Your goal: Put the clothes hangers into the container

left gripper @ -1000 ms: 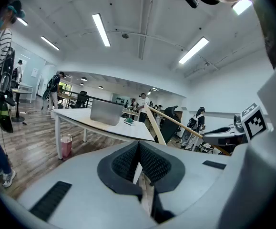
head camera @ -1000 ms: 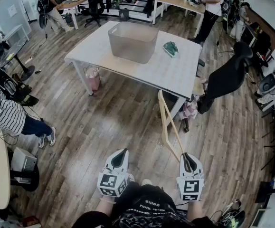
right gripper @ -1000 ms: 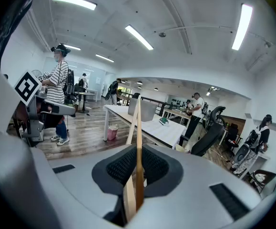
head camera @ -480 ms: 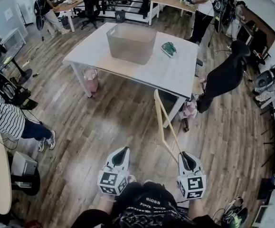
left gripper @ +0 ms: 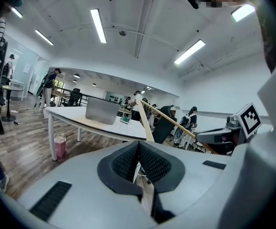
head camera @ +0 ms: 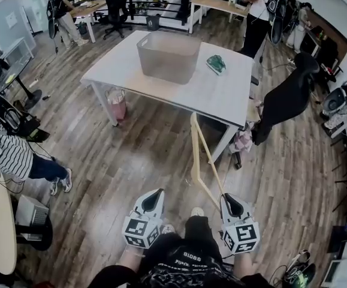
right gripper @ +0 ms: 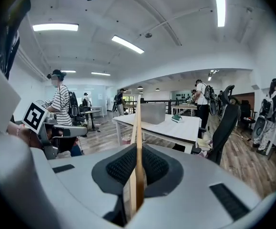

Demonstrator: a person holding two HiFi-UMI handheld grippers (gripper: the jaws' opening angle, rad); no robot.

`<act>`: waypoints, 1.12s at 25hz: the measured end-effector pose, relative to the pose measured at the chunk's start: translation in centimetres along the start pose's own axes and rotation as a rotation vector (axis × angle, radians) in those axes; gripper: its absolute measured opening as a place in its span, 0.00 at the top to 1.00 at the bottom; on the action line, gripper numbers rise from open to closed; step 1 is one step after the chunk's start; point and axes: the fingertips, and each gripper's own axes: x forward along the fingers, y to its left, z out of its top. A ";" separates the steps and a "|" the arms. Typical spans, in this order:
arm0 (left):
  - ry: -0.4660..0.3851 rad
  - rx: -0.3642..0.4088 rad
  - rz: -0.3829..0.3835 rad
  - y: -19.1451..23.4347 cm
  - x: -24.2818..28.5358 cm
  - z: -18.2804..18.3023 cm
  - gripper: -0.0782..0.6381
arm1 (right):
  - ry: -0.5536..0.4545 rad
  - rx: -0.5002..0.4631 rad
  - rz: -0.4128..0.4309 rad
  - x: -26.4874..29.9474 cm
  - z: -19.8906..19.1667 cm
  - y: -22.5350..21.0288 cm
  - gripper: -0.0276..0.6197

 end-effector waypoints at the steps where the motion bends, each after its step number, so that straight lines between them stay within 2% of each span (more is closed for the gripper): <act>1: 0.003 0.000 0.000 0.1 0.4 -0.1 0.86 | -0.001 0.008 0.005 0.4 0.0 -0.3 0.89; 9: 0.020 -0.018 0.039 -0.1 8.4 -0.3 0.86 | 0.001 0.026 0.080 6.5 0.2 -6.6 0.89; 20: -0.039 -0.040 0.097 0.3 24.0 5.4 0.86 | -0.009 -0.051 0.183 18.1 6.1 -18.2 0.89; 28: -0.045 -0.050 0.148 -0.6 31.2 6.3 0.86 | -0.010 -0.076 0.250 22.8 7.9 -24.1 0.89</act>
